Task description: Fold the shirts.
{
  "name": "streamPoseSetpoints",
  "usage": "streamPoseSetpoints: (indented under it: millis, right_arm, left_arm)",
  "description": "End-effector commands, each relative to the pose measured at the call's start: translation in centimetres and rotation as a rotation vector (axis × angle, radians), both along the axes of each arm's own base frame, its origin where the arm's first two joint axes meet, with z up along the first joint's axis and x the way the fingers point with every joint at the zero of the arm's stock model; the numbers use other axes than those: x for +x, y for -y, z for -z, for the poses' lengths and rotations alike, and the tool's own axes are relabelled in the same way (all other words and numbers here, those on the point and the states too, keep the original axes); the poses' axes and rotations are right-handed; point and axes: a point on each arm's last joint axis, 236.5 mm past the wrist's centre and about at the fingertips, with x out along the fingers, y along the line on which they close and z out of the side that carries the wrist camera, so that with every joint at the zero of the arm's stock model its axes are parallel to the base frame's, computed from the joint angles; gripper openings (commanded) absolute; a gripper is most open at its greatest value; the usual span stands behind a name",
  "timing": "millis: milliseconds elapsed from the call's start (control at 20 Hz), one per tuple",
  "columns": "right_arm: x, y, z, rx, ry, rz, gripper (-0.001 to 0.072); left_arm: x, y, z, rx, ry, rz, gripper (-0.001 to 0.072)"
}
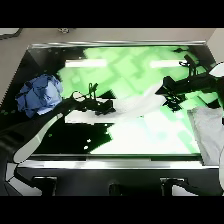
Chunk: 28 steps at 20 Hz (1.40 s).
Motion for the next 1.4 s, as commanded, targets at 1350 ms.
streamPoseSetpoints:
  millis: [1350]
  right_arm:
    - [-0.9, -32.9, 12.7, 0.252, -0.064, -0.184, 0.004]
  left_arm:
    - [1.1, -31.7, -33.9, 0.19, 0.744, -0.484, 0.003]
